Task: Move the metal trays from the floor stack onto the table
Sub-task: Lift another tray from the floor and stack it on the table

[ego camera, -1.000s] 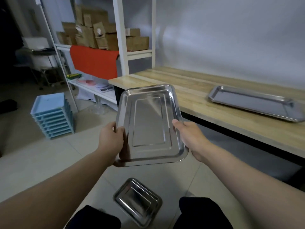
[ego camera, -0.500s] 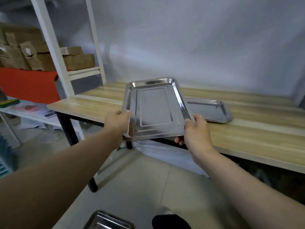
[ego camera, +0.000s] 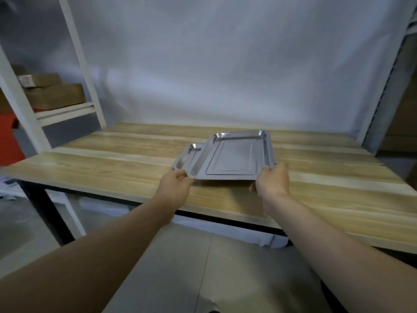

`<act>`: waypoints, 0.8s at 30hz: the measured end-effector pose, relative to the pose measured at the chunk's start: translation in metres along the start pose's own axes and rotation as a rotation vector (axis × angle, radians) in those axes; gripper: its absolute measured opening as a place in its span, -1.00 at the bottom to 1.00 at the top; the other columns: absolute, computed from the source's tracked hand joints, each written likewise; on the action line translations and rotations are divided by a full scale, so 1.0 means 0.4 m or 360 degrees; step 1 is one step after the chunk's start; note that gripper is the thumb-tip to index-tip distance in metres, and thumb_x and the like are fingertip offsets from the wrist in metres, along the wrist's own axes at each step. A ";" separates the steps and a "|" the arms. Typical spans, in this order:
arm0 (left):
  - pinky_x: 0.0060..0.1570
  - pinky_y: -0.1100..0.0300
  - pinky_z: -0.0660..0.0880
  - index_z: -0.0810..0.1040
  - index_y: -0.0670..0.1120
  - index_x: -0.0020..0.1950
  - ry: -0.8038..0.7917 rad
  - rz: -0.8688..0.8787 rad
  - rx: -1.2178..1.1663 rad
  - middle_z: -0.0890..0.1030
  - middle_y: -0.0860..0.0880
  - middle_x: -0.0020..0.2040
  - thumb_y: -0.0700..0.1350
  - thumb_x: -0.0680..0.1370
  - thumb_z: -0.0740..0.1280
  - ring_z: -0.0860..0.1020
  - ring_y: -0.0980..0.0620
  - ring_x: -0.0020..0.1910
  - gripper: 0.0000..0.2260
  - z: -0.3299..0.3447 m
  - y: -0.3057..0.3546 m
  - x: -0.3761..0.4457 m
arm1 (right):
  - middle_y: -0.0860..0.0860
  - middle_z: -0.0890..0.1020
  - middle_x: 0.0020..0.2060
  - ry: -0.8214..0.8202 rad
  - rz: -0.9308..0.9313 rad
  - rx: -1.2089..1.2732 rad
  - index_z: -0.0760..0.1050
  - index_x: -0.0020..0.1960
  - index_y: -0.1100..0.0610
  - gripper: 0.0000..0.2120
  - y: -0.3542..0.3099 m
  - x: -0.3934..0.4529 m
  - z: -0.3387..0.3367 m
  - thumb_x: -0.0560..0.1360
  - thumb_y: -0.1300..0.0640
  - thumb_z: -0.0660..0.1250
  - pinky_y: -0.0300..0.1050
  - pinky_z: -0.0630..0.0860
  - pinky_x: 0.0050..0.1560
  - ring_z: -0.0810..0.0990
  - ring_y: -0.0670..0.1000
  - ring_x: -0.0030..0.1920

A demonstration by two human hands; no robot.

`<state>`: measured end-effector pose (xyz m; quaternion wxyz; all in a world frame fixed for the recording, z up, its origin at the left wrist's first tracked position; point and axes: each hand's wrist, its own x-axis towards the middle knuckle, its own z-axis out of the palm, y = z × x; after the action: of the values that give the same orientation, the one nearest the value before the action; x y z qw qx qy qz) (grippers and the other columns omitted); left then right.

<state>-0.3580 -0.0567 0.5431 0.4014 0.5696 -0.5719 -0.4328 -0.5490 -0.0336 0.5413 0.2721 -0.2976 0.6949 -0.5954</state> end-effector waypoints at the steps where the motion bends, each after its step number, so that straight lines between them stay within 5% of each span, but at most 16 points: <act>1: 0.20 0.06 0.47 0.43 -0.17 0.38 -0.0012 -0.0016 0.0020 0.60 -0.15 0.15 -0.21 0.61 0.22 0.57 -0.08 0.12 -0.66 0.002 0.001 0.005 | 0.24 0.57 0.05 -0.0003 0.0005 -0.0019 0.24 0.34 0.20 -0.72 -0.004 0.010 0.001 0.64 0.23 0.02 -0.20 0.36 -0.54 0.52 0.08 -0.39; 3: 0.23 0.10 0.44 0.33 -0.17 0.47 -0.0020 -0.0017 0.0048 0.55 -0.14 0.27 -0.20 0.61 0.21 0.53 -0.07 0.20 -0.60 0.006 -0.001 0.016 | 0.21 0.55 0.06 -0.0002 -0.0005 -0.0103 0.25 0.34 0.19 -0.72 -0.010 0.031 0.001 0.64 0.22 0.04 -0.15 0.41 -0.46 0.55 0.12 -0.29; 5: 0.06 0.22 0.41 0.35 -0.16 0.46 -0.0053 0.0004 0.0050 0.54 -0.09 0.26 -0.19 0.62 0.20 0.52 0.02 0.08 -0.62 0.011 -0.003 0.031 | 0.17 0.55 0.07 0.0000 -0.0059 -0.0269 0.27 0.36 0.23 -0.68 -0.012 0.053 0.001 0.63 0.20 0.07 -0.10 0.46 -0.36 0.58 0.16 -0.16; 8: -0.25 0.35 0.33 0.52 0.07 -0.03 -0.0037 0.0027 0.0071 0.50 0.10 -0.11 -0.19 0.62 0.20 0.41 0.20 -0.24 -0.82 0.021 -0.017 0.056 | 0.16 0.49 0.17 -0.0028 -0.0149 -0.0632 0.31 0.38 0.27 -0.61 -0.009 0.073 -0.003 0.59 0.15 0.14 -0.02 0.52 -0.24 0.55 0.13 -0.07; 10: -0.28 0.34 0.29 0.37 0.11 -0.26 -0.0046 0.0040 0.0119 0.40 0.12 -0.26 -0.19 0.62 0.20 0.35 0.20 -0.30 -0.70 0.029 -0.024 0.074 | 0.18 0.40 0.28 -0.0013 -0.0193 -0.0972 0.36 0.33 0.27 -0.60 -0.004 0.078 -0.014 0.56 0.09 0.17 0.12 0.49 0.14 0.45 0.20 0.19; 13: -0.30 0.37 0.31 0.50 0.04 0.00 0.0026 0.0066 0.0096 0.45 0.12 -0.17 -0.16 0.64 0.18 0.38 0.21 -0.28 -0.86 0.030 -0.037 0.101 | 0.16 0.36 0.32 0.0049 -0.0326 -0.1273 0.37 0.32 0.18 -0.59 -0.001 0.076 -0.026 0.54 0.02 0.21 0.08 0.26 0.29 0.29 0.19 0.32; 15: -0.23 0.30 0.44 0.50 -0.08 0.30 0.0098 0.0092 0.0057 0.54 0.07 -0.07 -0.11 0.64 0.17 0.50 0.12 -0.18 -0.73 0.023 -0.042 0.114 | 0.14 0.35 0.34 0.0036 -0.0432 -0.1315 0.34 0.38 0.13 -0.55 -0.007 0.068 -0.021 0.53 -0.01 0.23 0.08 0.23 0.30 0.26 0.18 0.35; 18: -0.05 0.11 0.54 0.50 -0.14 0.19 0.0155 0.0030 0.0016 0.57 -0.02 -0.09 -0.16 0.62 0.17 0.56 -0.03 -0.08 -0.80 0.007 -0.058 0.132 | 0.10 0.34 0.36 -0.0034 -0.0618 -0.1346 0.30 0.43 0.08 -0.49 -0.022 0.047 0.011 0.54 -0.07 0.23 0.06 0.20 0.33 0.23 0.14 0.38; 21: -0.21 0.30 0.42 0.38 0.03 0.09 0.0047 0.0096 0.0085 0.50 0.10 -0.14 -0.25 0.61 0.17 0.47 0.16 -0.19 -0.82 -0.003 -0.065 0.131 | 0.06 0.34 0.35 -0.0145 -0.0763 -0.1386 0.29 0.46 0.07 -0.43 -0.042 0.026 0.064 0.53 -0.17 0.21 0.05 0.17 0.36 0.23 0.12 0.39; 24: -0.17 0.35 0.39 0.46 0.02 0.24 -0.0111 0.0152 0.0058 0.57 0.08 0.03 -0.25 0.61 0.17 0.52 0.17 -0.02 -0.73 -0.022 -0.070 0.136 | 0.05 0.37 0.34 -0.0285 -0.0830 -0.1433 0.29 0.44 0.09 -0.37 -0.052 0.008 0.138 0.51 -0.26 0.19 0.04 0.19 0.34 0.26 0.11 0.37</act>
<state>-0.3428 -0.1108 0.5173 0.3910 0.5334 -0.6199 -0.4223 -0.5090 -0.0750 0.5540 0.0185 -0.5976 0.7588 -0.2582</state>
